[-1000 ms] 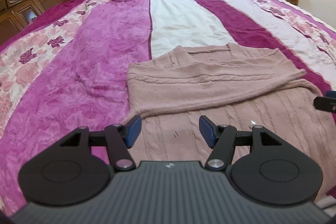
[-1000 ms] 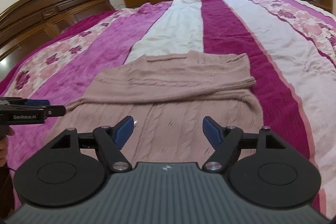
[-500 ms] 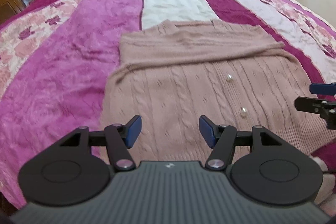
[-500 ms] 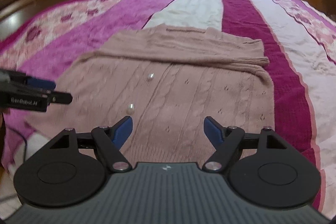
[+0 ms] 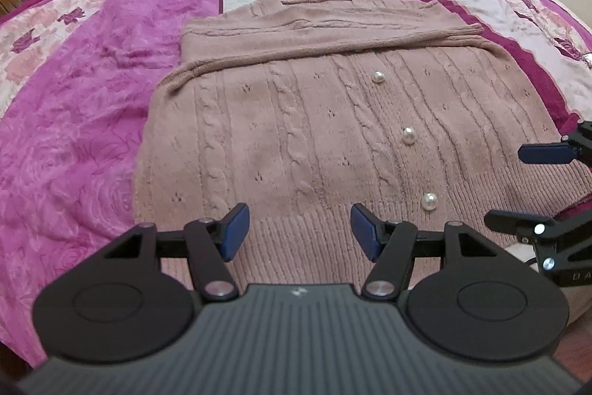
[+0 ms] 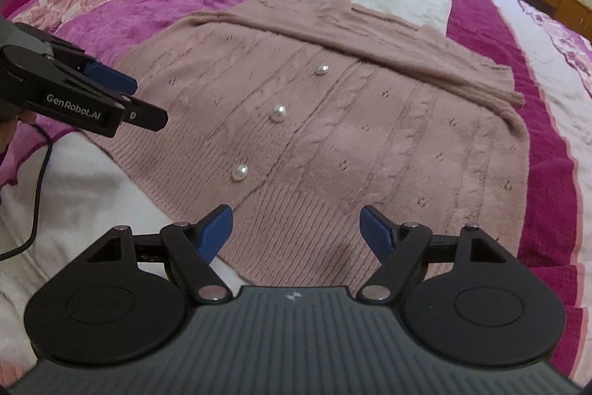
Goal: Fold small clothes
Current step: 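Move the right gripper to the ribbed hem beside the pearl buttons and grasp it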
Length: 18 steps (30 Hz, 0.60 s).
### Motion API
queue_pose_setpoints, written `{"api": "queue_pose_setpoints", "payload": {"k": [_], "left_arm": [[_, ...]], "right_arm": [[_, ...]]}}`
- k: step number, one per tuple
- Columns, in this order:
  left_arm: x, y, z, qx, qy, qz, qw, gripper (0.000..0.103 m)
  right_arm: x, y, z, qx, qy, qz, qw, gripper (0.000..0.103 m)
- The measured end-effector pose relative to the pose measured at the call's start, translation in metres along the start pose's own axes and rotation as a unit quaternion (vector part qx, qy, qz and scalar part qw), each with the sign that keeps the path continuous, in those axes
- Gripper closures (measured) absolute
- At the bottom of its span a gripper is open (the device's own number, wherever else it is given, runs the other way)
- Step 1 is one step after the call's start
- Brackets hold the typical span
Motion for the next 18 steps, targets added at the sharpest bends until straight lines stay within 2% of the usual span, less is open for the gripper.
{"api": "queue_pose_setpoints", "payload": {"k": [3,8,12,18], "left_arm": [[0.000,-0.001,-0.002,0.003,0.001,-0.002,1.0000,0.041],[0.000,-0.002,-0.002,0.004,-0.001,-0.003,1.0000,0.041],[0.000,-0.004,-0.003,0.005,0.001,-0.005,1.0000,0.041],[-0.001,-0.006,-0.005,0.008,0.001,-0.006,0.9999,0.041]], "right_arm": [[0.003,-0.003,-0.002,0.010,0.012,0.012,1.000,0.022],[0.018,-0.016,-0.009,0.041,0.075,0.023,0.996,0.022],[0.029,-0.027,-0.010,0.053,0.128,0.007,0.990,0.021],[0.049,-0.046,-0.015,0.049,0.202,-0.032,0.978,0.018]]}}
Point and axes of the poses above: each gripper's, at about its wrist camera, not at the fingertips, and y roughly against the way its jaws point, x to its left, z to its top, the point moved 2 cm from there along -y, roughly the way its jaws point, and after that the axes turned 13 degrees about -z, right-handed, at the moved point
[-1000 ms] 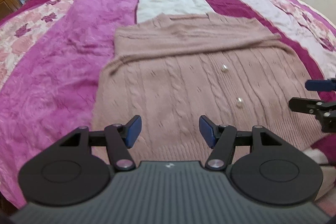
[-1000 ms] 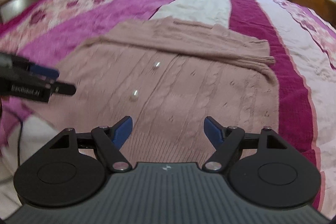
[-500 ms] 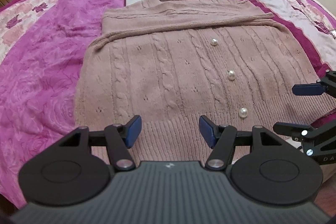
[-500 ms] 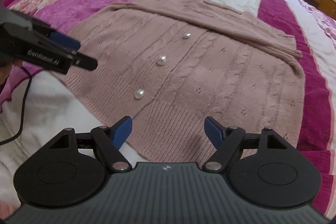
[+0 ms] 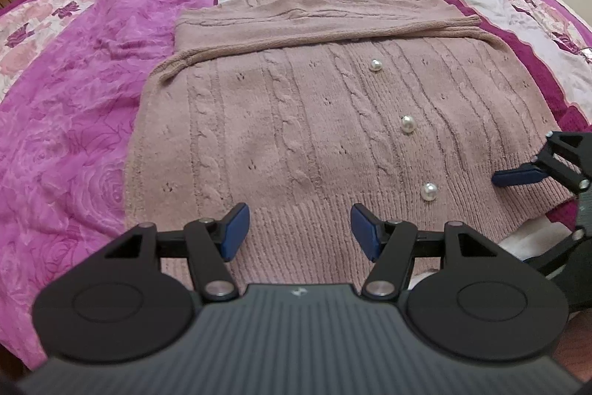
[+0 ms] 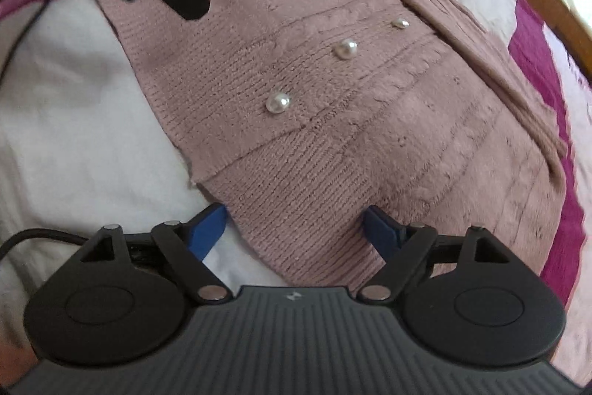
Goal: Fold small clothes
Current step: 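Move the right gripper to the ribbed hem beside the pearl buttons and grasp it, then grasp the hem with the left gripper beside the right gripper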
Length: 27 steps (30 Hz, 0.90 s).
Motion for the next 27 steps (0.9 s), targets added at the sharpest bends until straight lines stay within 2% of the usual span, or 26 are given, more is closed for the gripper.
{"api": "queue_pose_setpoints", "payload": {"k": [2,3,6,7,10,14,20,27], "left_arm": [[0.000,0.000,0.001,-0.002,0.001,-0.001,1.0000,0.041],[0.001,0.000,0.001,-0.003,0.001,-0.002,1.0000,0.041],[0.001,0.000,0.001,-0.004,0.000,-0.004,1.0000,0.041],[0.002,0.000,0.001,-0.004,0.000,-0.004,1.0000,0.041],[0.002,0.000,-0.001,-0.002,-0.005,-0.005,1.0000,0.041],[-0.001,0.000,-0.003,-0.008,-0.015,-0.012,0.9998,0.041],[-0.013,-0.003,-0.007,-0.003,-0.036,-0.057,0.9977,0.040],[-0.031,-0.007,-0.015,0.013,-0.083,-0.090,0.9924,0.040]], "right_arm": [[0.001,-0.003,0.001,-0.008,0.000,-0.008,1.000,0.019],[0.001,-0.002,0.002,-0.013,-0.003,-0.012,1.000,0.023],[-0.003,0.002,0.003,-0.031,-0.015,-0.047,0.998,0.061],[-0.006,0.003,0.003,-0.034,-0.023,-0.053,0.998,0.068],[-0.016,0.006,0.003,-0.047,-0.059,-0.052,0.996,0.080],[-0.031,0.015,0.004,-0.069,-0.102,-0.046,0.991,0.088],[-0.046,0.019,0.006,-0.075,-0.150,-0.039,0.985,0.088],[-0.054,0.021,0.002,-0.068,-0.200,-0.020,0.977,0.088]]}}
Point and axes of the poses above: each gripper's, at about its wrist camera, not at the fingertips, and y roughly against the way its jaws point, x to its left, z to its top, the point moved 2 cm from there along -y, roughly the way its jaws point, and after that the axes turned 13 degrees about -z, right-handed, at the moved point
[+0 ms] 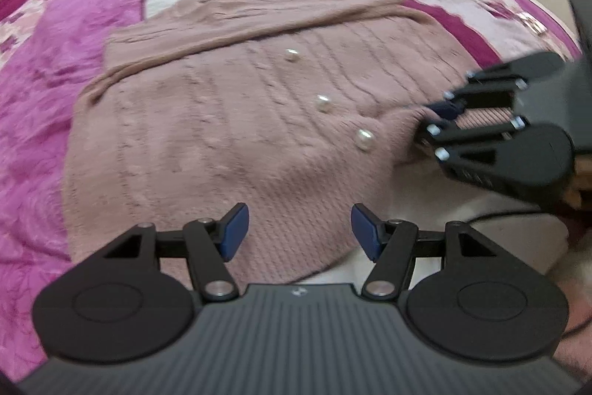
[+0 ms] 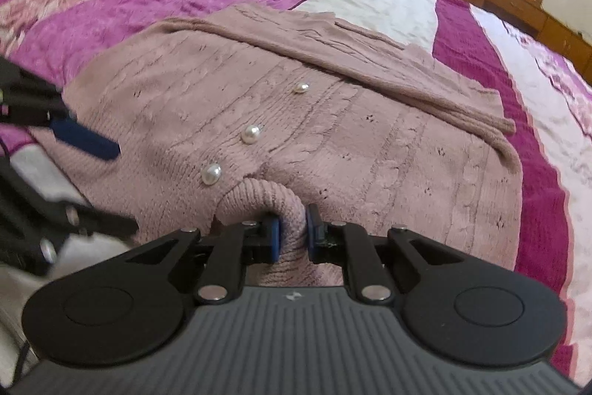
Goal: Fold small clothes
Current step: 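Grasp the hem with the left gripper beside the right gripper, then lift the hem with both grippers and fold it toward the collar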
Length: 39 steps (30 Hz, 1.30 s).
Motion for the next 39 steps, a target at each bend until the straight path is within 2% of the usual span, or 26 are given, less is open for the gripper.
{"api": "queue_pose_setpoints", "payload": {"k": [5,9,11,16,18,22,23,24,25,26,31,35,39], "left_arm": [[-0.014,-0.016,-0.004,0.023,-0.039,0.006,0.9989,0.040],[-0.022,-0.034,-0.009,0.049,-0.075,0.049,0.9947,0.040],[-0.026,-0.039,-0.010,0.047,-0.095,0.078,0.9913,0.040],[-0.031,-0.046,-0.014,0.031,-0.150,0.153,0.9763,0.037],[-0.032,-0.047,-0.014,0.024,-0.159,0.162,0.9735,0.037],[-0.029,-0.044,-0.013,0.008,-0.152,0.165,0.9745,0.038],[-0.028,-0.044,-0.012,0.004,-0.147,0.164,0.9755,0.040],[-0.026,-0.042,-0.011,-0.001,-0.142,0.160,0.9768,0.046],[-0.025,-0.041,-0.010,-0.002,-0.137,0.154,0.9786,0.063],[-0.025,-0.041,-0.009,-0.003,-0.130,0.148,0.9804,0.070],[-0.026,-0.038,-0.006,-0.011,-0.122,0.140,0.9825,0.078],[-0.027,-0.031,-0.002,-0.028,-0.110,0.131,0.9848,0.088],[-0.027,-0.020,0.006,-0.056,-0.104,0.132,0.9842,0.090]], "right_arm": [[-0.003,0.000,0.001,0.005,-0.022,0.006,1.000,0.088],[0.000,0.001,-0.001,0.004,-0.016,0.003,1.000,0.088],[0.002,0.001,-0.004,0.006,-0.012,0.003,1.000,0.088],[0.006,-0.001,-0.009,0.010,-0.011,0.002,1.000,0.088],[0.007,-0.001,-0.010,0.008,-0.010,0.000,1.000,0.088],[0.008,-0.001,-0.012,0.008,-0.012,0.003,1.000,0.088],[0.008,-0.001,-0.012,0.007,-0.012,0.003,1.000,0.088],[0.008,0.000,-0.012,0.005,-0.012,0.003,1.000,0.088],[0.008,0.001,-0.012,0.003,-0.013,0.001,1.000,0.088],[0.008,0.001,-0.012,0.000,-0.014,0.000,1.000,0.088],[0.007,0.005,-0.011,-0.012,-0.024,-0.006,1.000,0.088],[0.004,0.012,-0.009,-0.034,-0.035,-0.011,0.999,0.088],[0.000,0.019,-0.003,-0.057,-0.046,-0.015,0.997,0.088]]}}
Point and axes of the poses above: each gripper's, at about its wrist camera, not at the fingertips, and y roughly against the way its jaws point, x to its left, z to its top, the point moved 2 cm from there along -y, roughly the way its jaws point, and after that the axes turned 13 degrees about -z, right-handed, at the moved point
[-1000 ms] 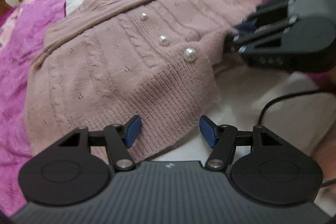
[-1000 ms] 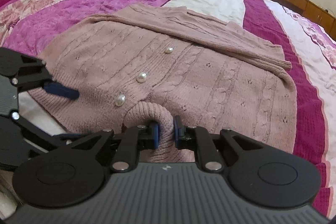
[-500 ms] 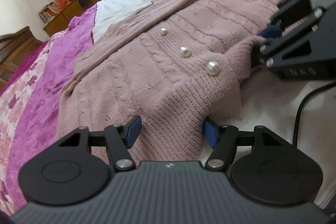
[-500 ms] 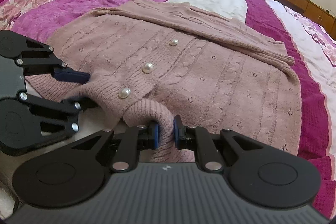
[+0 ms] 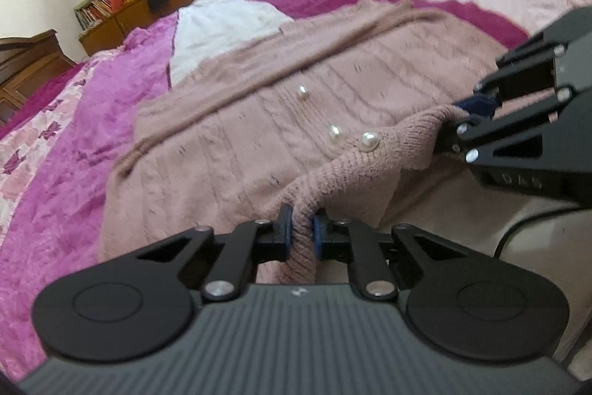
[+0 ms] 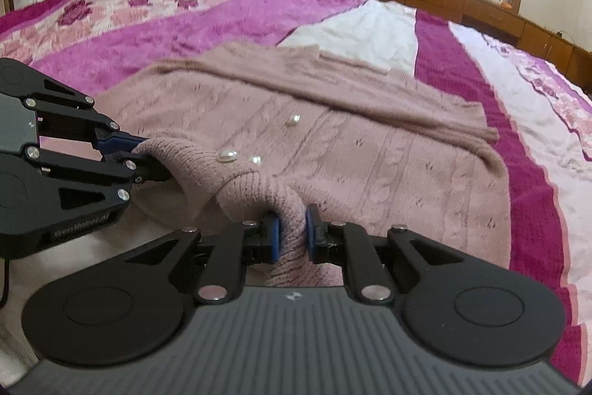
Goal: Fold small clothes
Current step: 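Lift the hem with both grippers and fold it toward the collar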
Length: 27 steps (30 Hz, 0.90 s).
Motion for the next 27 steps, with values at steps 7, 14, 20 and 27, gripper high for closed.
{"api": "queue_pose_setpoints", "payload": {"k": [7,14,20,27], "left_arm": [[0.009,0.010,0.017,-0.033,0.014,0.004,0.9994,0.092],[0.023,0.017,0.042,-0.063,0.026,0.007,0.9977,0.093],[0.036,0.016,0.065,-0.087,0.034,0.015,0.9955,0.093],[0.056,0.014,0.096,-0.120,0.040,0.021,0.9918,0.093]], "right_arm": [[-0.011,0.005,0.019,-0.023,-0.029,0.008,0.999,0.089],[-0.020,0.003,0.050,-0.050,-0.052,0.010,0.997,0.090],[-0.028,-0.005,0.080,-0.074,-0.072,0.008,0.995,0.091],[-0.042,-0.018,0.117,-0.094,-0.095,0.004,0.991,0.091]]}}
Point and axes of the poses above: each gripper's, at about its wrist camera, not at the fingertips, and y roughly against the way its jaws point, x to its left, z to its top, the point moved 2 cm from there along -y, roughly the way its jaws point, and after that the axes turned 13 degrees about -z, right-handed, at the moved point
